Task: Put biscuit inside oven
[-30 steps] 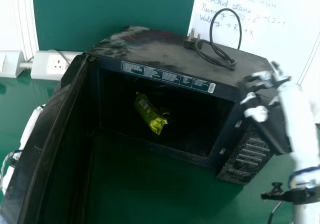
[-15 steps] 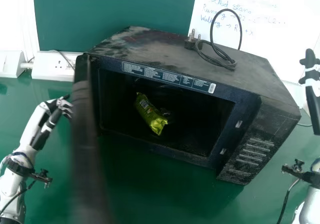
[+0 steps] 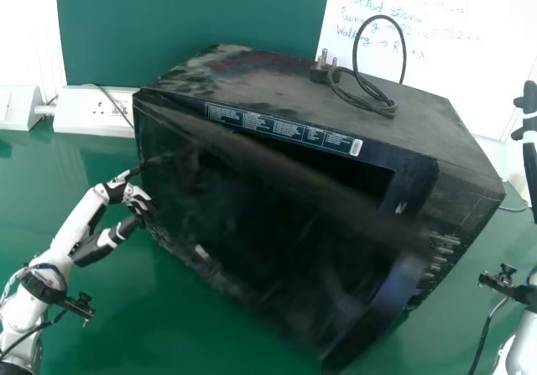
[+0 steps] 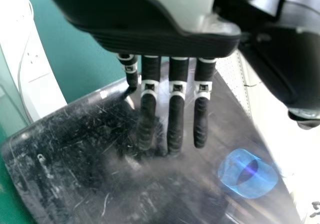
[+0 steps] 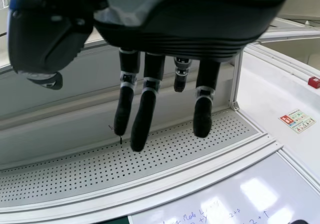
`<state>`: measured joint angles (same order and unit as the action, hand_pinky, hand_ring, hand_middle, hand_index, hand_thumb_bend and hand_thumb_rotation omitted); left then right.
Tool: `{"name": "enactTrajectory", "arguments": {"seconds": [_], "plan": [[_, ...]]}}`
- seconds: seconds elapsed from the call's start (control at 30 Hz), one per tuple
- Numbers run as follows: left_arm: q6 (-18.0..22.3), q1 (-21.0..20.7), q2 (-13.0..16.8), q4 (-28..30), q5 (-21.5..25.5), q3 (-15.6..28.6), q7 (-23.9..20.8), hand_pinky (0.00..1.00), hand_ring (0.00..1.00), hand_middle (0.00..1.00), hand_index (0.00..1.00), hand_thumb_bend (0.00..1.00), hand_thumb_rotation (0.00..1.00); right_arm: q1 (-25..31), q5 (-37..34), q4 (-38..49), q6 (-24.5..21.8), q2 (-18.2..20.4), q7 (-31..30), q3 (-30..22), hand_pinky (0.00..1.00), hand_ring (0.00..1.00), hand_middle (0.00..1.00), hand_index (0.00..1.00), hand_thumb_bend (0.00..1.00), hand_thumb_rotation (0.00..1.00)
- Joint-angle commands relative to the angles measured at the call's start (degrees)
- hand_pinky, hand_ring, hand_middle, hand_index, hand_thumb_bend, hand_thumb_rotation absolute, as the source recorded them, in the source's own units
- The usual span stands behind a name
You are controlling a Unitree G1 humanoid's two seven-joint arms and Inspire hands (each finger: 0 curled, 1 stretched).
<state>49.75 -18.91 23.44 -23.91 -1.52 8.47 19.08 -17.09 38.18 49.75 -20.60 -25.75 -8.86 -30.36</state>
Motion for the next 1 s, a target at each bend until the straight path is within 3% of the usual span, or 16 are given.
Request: {"name": "enactTrajectory", "arguments": {"seconds": [0.0,0.4,0.7,0.97], "plan": [[1.1,-0.1,0.7,-0.7,-1.2,-1.4,0.2,0.26,0.31,0.4,0.49,0.52,0.06,0.2,0.1,0.0,-0.1,-0.9,0.5,-0.4,0.18,0.22,0.33,0.5,0.74,0.4],[2.7,-1.7,1.5,-4.9,0.3,-1.6,-0.6,0.27,0.32,0.4,0.49,0.52,0.06,0.1,0.2,0.0,-0.9,-0.9,0.9,-0.2,0.18,0.22,0.35,0.5,0.76,0.42],[-4.2,-2.8,1.6,-7.7,3.2,0.1,-1.9,0.28,0.34,0.42,0.49,0.51,0.05,-0.4,1.1,0.2,-2.9,-1.3,0.7,0.3,0.19,0.23,0.35,0.5,0.75,0.4],[-5.7,-5.0,2.3,-14.3,4.5,2.0,-2.7,0.29,0.34,0.41,0.49,0.51,0.05,-0.1,0.6,-1.0,-1.8,-1.7,1.6,-0.2,0.2,0.24,0.37,0.5,0.75,0.42]]}}
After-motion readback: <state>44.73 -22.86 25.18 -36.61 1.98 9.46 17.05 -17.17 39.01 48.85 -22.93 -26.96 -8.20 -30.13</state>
